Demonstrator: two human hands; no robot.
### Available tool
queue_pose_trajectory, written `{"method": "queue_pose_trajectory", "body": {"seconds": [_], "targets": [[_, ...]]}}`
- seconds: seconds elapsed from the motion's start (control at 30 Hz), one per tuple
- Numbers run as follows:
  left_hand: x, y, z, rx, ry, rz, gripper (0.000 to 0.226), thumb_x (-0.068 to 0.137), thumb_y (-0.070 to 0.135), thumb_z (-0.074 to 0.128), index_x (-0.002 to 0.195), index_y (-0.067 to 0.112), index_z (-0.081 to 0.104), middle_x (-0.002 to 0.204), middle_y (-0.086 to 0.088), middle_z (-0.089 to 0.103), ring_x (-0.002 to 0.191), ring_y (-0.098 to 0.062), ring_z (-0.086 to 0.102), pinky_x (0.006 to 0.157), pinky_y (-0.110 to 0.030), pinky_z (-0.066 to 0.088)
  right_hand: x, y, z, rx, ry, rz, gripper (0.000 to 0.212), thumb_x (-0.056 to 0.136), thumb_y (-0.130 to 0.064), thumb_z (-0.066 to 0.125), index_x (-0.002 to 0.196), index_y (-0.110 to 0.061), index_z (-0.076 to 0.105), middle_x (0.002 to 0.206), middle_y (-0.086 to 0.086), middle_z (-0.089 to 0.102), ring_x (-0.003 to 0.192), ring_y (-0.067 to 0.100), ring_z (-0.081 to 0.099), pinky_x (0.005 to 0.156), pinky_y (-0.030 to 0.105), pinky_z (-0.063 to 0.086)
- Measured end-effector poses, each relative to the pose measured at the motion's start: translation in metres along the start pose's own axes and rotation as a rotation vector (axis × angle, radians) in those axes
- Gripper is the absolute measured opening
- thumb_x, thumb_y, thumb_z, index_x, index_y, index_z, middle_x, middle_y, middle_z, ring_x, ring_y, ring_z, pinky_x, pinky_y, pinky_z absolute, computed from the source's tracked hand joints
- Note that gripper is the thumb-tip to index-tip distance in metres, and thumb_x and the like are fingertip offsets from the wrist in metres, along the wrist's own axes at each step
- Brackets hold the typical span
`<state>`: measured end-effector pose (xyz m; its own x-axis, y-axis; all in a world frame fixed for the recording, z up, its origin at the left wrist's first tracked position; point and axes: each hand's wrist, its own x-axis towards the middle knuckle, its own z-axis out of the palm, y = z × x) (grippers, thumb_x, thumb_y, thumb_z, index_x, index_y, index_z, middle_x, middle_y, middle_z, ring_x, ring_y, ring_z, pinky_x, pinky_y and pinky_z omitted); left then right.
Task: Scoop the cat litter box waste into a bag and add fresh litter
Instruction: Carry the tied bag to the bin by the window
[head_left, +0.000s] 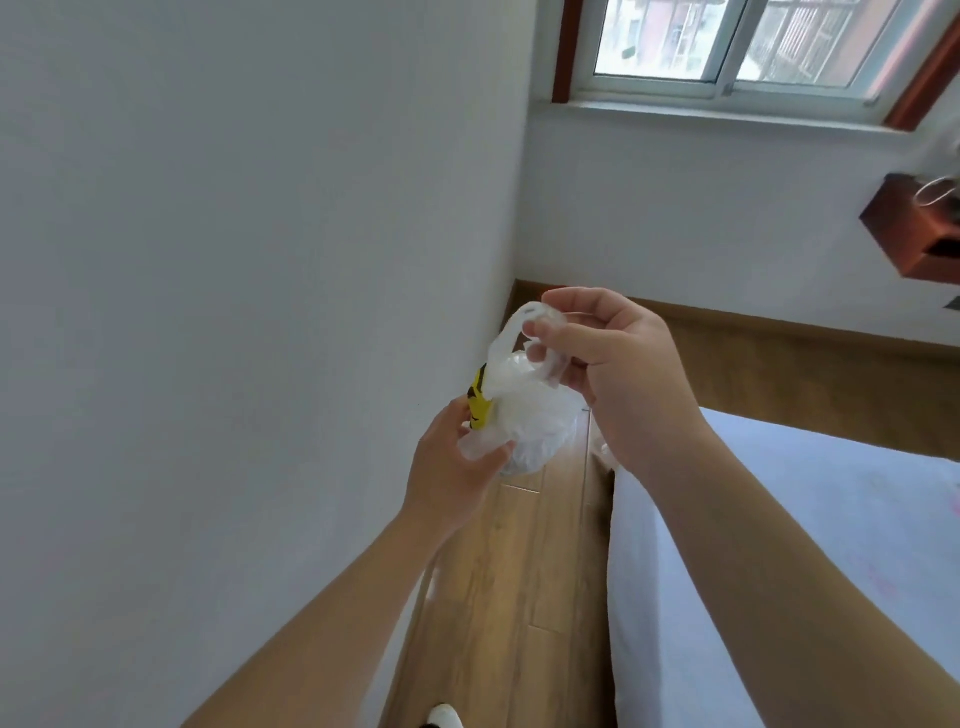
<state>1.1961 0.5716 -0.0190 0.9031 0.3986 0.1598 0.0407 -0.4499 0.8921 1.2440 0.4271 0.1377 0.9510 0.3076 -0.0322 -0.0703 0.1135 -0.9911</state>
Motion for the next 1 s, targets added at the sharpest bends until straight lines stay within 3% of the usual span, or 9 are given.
{"method": "queue_pose_trajectory", "body": {"seconds": [0.13, 0.33, 0.63, 0.87, 1.0], "targets": [[0.080, 0.009, 0.032, -0.006, -0.072, 0.015, 0.037, 0.082, 0.044, 0.074, 0.112, 0.036, 0.053, 0.101, 0.013, 0.064, 0.091, -0.009, 0.065, 0.072, -0.016, 0.055, 0.072, -0.006, -0.026, 0.036, 0.082, -0.006, 0.025, 0.083, -0.004, 0.073, 0.108, -0.007, 0.068, 0.087, 0.020, 0.071, 0.074, 0.023, 0.067, 0.076, 0.036, 0.058], [0.197, 0.020, 0.096, -0.033, -0.137, 0.010, 0.043, 0.083, 0.044, 0.073, 0.120, 0.033, 0.054, 0.106, 0.010, 0.066, 0.094, -0.010, 0.066, 0.079, -0.030, 0.061, 0.189, -0.016, -0.078, 0.039, 0.123, 0.010, 0.022, 0.083, -0.005, 0.073, 0.104, -0.010, 0.069, 0.075, 0.009, 0.071, 0.073, 0.025, 0.064, 0.080, 0.039, 0.058], [0.373, 0.042, 0.193, -0.045, -0.089, -0.021, 0.034, 0.085, 0.041, 0.072, 0.113, 0.030, 0.057, 0.099, 0.013, 0.064, 0.090, -0.008, 0.064, 0.069, -0.019, 0.056, 0.385, -0.041, -0.156, 0.034, 0.051, 0.032, 0.025, 0.083, -0.002, 0.072, 0.107, -0.008, 0.067, 0.081, 0.015, 0.071, 0.076, 0.027, 0.064, 0.075, 0.036, 0.056], [0.503, 0.041, 0.236, -0.040, -0.080, -0.031, 0.039, 0.086, 0.041, 0.071, 0.119, 0.031, 0.055, 0.101, 0.018, 0.060, 0.092, -0.003, 0.060, 0.067, -0.013, 0.051, 0.522, -0.055, -0.181, 0.038, 0.041, 0.041, 0.025, 0.081, 0.000, 0.072, 0.105, -0.008, 0.068, 0.085, 0.017, 0.071, 0.076, 0.029, 0.062, 0.075, 0.038, 0.053], [0.589, 0.027, 0.259, -0.041, -0.109, -0.019, 0.034, 0.086, 0.042, 0.071, 0.114, 0.040, 0.051, 0.100, 0.021, 0.058, 0.091, 0.000, 0.059, 0.065, -0.011, 0.050, 0.606, -0.049, -0.188, 0.043, 0.067, 0.040, 0.024, 0.081, 0.001, 0.071, 0.104, -0.008, 0.067, 0.083, 0.015, 0.070, 0.076, 0.029, 0.061, 0.071, 0.035, 0.051]]}}
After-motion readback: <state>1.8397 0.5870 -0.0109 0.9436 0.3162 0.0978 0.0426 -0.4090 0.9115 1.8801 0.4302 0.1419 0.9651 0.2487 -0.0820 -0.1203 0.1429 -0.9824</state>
